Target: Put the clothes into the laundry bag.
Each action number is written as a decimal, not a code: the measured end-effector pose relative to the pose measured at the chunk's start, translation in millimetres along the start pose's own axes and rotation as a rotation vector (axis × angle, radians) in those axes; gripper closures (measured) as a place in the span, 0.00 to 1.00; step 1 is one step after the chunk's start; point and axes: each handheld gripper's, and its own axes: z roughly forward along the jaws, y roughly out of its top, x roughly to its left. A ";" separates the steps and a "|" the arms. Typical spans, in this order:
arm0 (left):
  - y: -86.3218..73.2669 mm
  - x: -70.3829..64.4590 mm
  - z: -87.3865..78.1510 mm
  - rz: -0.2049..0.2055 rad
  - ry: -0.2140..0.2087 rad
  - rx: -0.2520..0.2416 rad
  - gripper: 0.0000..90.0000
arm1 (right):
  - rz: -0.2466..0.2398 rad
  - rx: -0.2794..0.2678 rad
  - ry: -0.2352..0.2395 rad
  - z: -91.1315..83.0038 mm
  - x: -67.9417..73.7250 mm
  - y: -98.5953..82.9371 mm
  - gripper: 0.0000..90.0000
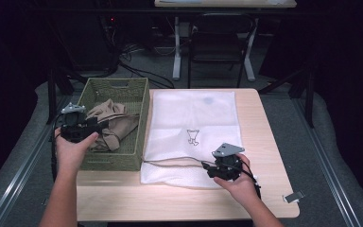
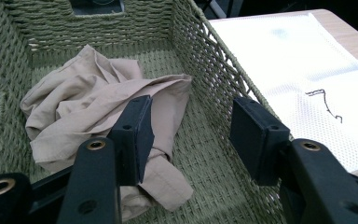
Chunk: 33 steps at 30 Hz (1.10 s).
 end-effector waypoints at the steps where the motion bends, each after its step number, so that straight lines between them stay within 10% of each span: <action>1: -0.1 -0.6 0.0 0.000 -0.001 -0.003 0.54 | -0.003 0.001 0.001 1.4 -0.8 2.0 0.48; 33: -1.4 0.3 -6.2 -0.003 -0.016 -0.019 0.54 | -0.060 0.043 -0.004 46.5 9.0 24.7 0.49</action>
